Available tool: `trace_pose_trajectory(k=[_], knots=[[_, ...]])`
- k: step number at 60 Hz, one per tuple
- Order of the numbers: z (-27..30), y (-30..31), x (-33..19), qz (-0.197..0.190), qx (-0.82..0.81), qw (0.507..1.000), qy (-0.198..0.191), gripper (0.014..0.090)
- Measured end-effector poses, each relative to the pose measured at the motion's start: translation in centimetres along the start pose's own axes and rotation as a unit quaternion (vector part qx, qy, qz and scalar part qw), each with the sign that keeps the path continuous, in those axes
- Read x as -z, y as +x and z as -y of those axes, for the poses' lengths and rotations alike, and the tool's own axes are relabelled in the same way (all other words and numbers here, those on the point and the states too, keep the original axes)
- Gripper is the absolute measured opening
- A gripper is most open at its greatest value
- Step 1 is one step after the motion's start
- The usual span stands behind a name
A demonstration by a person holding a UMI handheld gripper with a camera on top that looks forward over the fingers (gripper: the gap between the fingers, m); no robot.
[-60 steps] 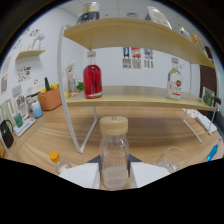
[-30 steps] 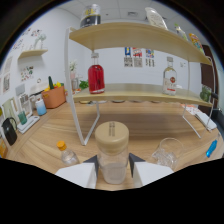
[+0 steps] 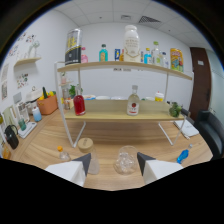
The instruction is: Make me a cup of Mount Fuji.
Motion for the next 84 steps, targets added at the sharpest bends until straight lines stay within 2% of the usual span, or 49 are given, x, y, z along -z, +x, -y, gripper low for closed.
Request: trace_pose_trajectory(k=[5,10,18,25,33,39,46,55,59,67,79,84], knots=[[-1.0,2.8,0.4,-0.026,-0.001,0.999,-0.030,0.0863],[0.3,4.5,1.2,-0.034,-0.020,0.998,-0.040,0.0860],[5.7,6.3,3.1,-0.044,-0.037,0.997,-0.049,0.0858],[13.3,6.1,4.4,-0.025,-0.037,0.999,-0.013,0.0857],[22.1,5.5,4.6,-0.008,-0.028,0.998,0.052,0.0857],[27.4,5.1,3.1,-0.004,-0.025,0.994,0.109,0.0853],[30.6,5.1,-0.3,-0.003,-0.016,0.990,0.140,0.0849],[31.6,5.7,-4.8,-0.008,-0.024,0.989,0.148,0.0751],[31.4,5.9,-6.1,-0.013,-0.024,0.990,0.138,0.0720],[30.9,6.0,-7.6,-0.013,-0.031,0.991,0.131,0.0517],[31.0,5.6,-7.1,0.000,-0.028,0.991,0.132,0.0483],[32.2,5.1,-5.3,0.008,-0.023,0.988,0.151,0.0481]])
